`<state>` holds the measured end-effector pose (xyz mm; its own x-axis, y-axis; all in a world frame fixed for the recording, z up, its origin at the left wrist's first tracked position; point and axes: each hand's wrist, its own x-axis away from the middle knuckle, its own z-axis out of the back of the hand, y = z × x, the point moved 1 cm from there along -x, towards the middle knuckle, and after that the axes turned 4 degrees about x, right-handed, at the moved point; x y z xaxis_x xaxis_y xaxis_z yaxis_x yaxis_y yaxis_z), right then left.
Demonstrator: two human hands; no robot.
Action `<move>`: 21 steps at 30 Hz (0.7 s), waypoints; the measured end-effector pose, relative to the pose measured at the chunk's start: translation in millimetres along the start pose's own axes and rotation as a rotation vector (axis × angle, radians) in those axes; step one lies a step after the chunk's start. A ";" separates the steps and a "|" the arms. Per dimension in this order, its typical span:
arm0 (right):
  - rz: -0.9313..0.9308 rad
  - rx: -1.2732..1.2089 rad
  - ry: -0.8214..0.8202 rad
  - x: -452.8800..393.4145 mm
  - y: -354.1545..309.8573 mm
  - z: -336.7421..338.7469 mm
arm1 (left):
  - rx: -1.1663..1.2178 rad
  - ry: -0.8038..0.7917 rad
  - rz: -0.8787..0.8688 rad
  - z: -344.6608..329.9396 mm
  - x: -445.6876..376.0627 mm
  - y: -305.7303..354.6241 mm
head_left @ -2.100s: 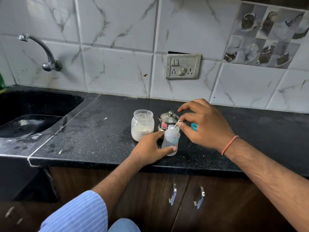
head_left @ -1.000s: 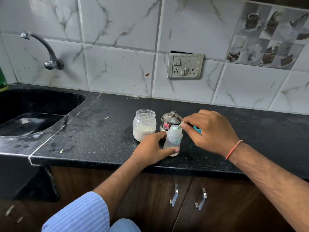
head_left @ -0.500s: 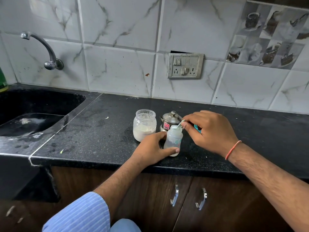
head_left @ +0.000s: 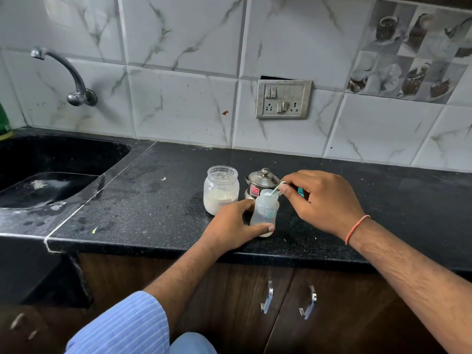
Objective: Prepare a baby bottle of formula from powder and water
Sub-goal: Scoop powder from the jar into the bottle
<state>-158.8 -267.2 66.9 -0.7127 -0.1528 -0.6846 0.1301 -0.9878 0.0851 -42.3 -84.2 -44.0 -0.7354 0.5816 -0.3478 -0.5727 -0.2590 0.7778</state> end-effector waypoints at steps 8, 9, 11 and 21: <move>-0.447 -0.425 -0.011 -2.8 9.6 -2.7 | 0.013 0.063 0.006 4.3 7.7 6.2; -0.504 -0.501 -0.022 -4.1 11.0 -5.0 | 0.030 0.107 0.000 5.1 10.6 6.9; -0.616 -0.634 -0.034 -5.3 12.6 -7.8 | 0.044 0.235 -0.007 5.5 18.9 9.2; -0.867 -0.956 -0.021 -24.6 8.6 0.4 | -0.058 0.584 0.146 47.7 19.2 -11.2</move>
<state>-140.3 -272.0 84.8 -0.8215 0.5158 -0.2432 0.0547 -0.3533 -0.9339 -32.7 -33.3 -34.4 -0.8757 0.0214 -0.4825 -0.4577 -0.3556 0.8149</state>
